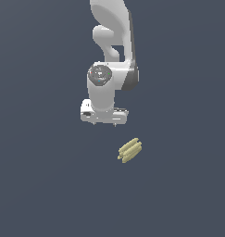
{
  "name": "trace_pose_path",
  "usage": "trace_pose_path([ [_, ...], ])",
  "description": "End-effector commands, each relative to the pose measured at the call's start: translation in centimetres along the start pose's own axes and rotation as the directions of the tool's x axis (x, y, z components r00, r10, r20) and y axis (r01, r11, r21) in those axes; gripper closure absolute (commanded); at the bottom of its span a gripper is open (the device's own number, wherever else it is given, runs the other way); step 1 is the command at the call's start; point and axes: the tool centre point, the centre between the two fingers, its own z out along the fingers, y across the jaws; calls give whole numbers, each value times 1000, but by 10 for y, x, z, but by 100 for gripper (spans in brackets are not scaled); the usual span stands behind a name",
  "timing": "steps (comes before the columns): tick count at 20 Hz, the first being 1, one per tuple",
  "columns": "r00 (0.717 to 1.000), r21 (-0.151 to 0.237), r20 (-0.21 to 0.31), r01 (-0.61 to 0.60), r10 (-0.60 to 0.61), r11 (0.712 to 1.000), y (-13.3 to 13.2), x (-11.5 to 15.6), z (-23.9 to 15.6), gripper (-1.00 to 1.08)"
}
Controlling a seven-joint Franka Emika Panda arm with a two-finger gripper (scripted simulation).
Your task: Pick up the object and move it to a goal position.
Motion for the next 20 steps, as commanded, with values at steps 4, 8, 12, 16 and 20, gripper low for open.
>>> trace_pose_path([
  [4,1000,-5,-2,2,-2,1000,-1,1,0,-92],
  [8,1000,-23,-7,12,-12,1000,-6,3,1,-92],
  [12,1000,-30,-8,20,-21,999,-7,4,2,-92],
  [16,1000,-28,-9,11,-11,1000,-7,5,1,-92],
  [20,1000,-27,-12,-16,16,1000,-10,8,0,-92],
])
